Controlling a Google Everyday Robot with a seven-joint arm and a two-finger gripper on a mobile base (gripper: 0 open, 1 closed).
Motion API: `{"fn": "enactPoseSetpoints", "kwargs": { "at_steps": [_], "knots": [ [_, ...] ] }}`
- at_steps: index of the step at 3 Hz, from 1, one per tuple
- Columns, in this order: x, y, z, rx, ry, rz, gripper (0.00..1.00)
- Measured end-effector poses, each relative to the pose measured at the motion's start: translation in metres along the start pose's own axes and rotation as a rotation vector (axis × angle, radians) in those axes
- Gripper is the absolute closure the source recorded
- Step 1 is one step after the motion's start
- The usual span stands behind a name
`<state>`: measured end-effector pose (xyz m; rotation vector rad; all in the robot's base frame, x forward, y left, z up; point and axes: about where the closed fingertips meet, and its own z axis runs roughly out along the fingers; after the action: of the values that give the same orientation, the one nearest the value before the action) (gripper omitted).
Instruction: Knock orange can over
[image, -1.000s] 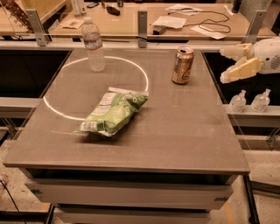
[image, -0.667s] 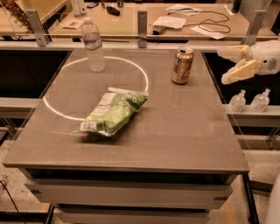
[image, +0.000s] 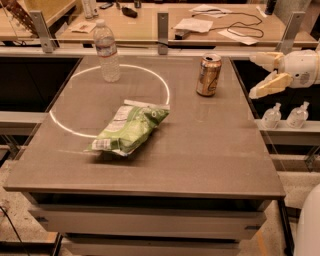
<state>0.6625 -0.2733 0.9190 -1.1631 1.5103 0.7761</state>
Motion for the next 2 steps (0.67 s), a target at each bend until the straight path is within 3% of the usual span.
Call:
{"fn": "enactPoseSetpoints", "kwargs": {
  "at_steps": [1, 2],
  "knots": [
    [0.000, 0.000, 0.000, 0.000, 0.000, 0.000, 0.00],
    [-0.005, -0.008, 0.013, 0.034, -0.005, 0.031, 0.00]
  ]
}}
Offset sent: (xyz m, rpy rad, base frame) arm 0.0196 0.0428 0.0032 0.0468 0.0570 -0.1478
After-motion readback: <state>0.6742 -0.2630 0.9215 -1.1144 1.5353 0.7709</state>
